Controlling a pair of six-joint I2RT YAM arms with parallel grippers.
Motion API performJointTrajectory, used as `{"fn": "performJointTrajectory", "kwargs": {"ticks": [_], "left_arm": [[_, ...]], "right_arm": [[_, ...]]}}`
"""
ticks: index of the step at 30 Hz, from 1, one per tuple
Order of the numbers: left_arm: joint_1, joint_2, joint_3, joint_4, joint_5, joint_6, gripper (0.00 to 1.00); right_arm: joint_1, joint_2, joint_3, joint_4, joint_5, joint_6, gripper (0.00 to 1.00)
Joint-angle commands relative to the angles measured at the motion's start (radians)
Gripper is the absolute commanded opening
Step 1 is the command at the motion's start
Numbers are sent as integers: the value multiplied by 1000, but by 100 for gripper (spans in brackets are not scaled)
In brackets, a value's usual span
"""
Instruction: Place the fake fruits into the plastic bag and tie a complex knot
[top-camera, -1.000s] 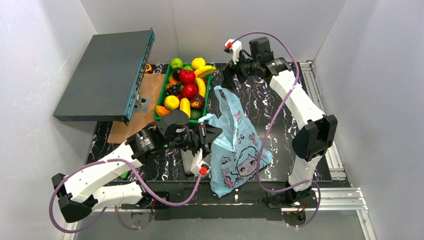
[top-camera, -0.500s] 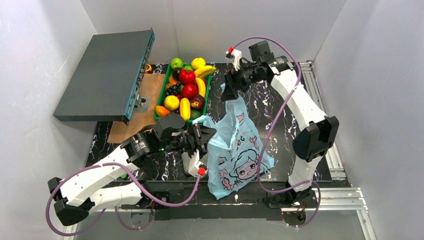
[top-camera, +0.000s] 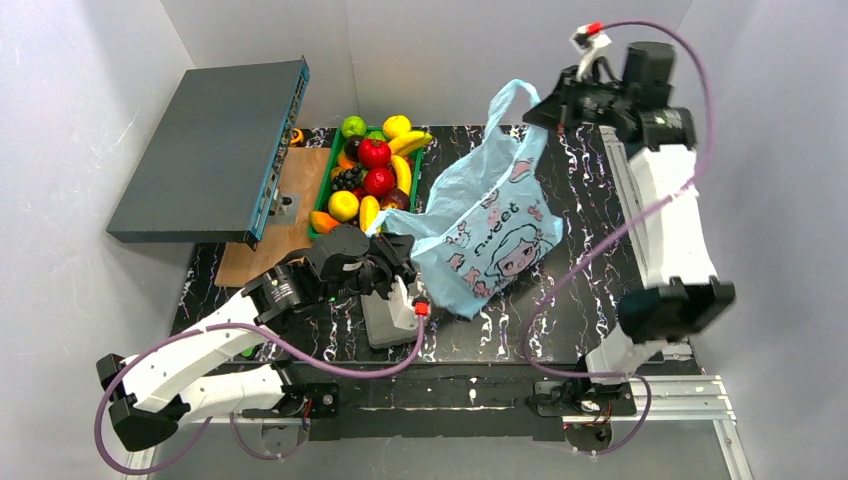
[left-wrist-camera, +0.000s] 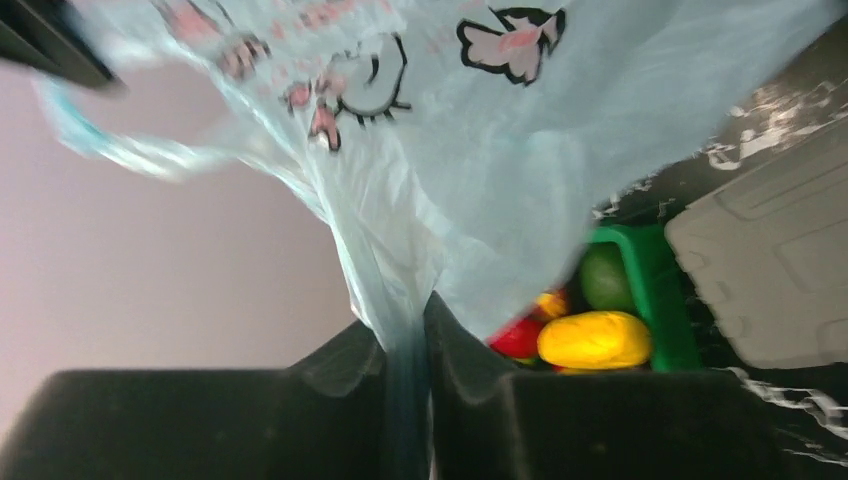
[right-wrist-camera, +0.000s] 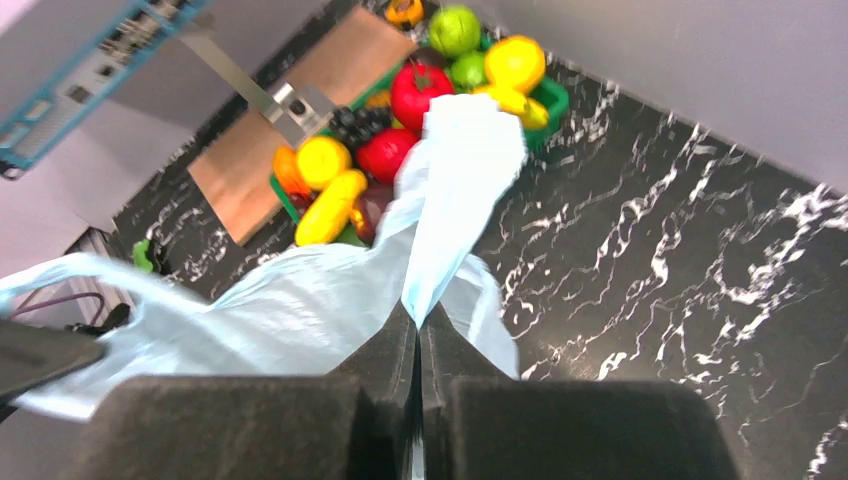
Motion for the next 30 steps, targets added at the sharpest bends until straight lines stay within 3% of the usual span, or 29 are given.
{"fn": "performJointTrajectory", "kwargs": {"ticks": [1, 3, 5, 8, 11, 14, 16, 20, 23, 30], "left_arm": [[-3, -8, 40, -69, -84, -260, 24], [-2, 3, 110, -208, 16, -457, 42], [5, 18, 181, -322, 133, -642, 70], [37, 26, 284, -361, 292, -973, 95], [99, 58, 389, -374, 453, -1235, 98], [183, 125, 524, -352, 550, -1402, 98], [229, 178, 588, -302, 600, -1482, 92], [233, 301, 602, -230, 618, -1478, 49], [222, 416, 652, -214, 609, -1442, 29], [82, 487, 670, -135, 472, -1410, 25]], "right_arm": [[-7, -264, -195, 317, -252, 85, 1], [-1, -320, -286, 349, -290, 86, 1], [8, -371, -375, 378, -295, 62, 1], [19, -435, -463, 427, -299, 62, 1], [45, -486, -515, 443, -288, 32, 1], [68, -520, -547, 441, -277, 10, 1], [83, -535, -562, 442, -271, 8, 1], [105, -560, -583, 454, -255, 30, 1], [111, -576, -591, 447, -234, 36, 1], [115, -596, -598, 438, -212, 70, 1]]}}
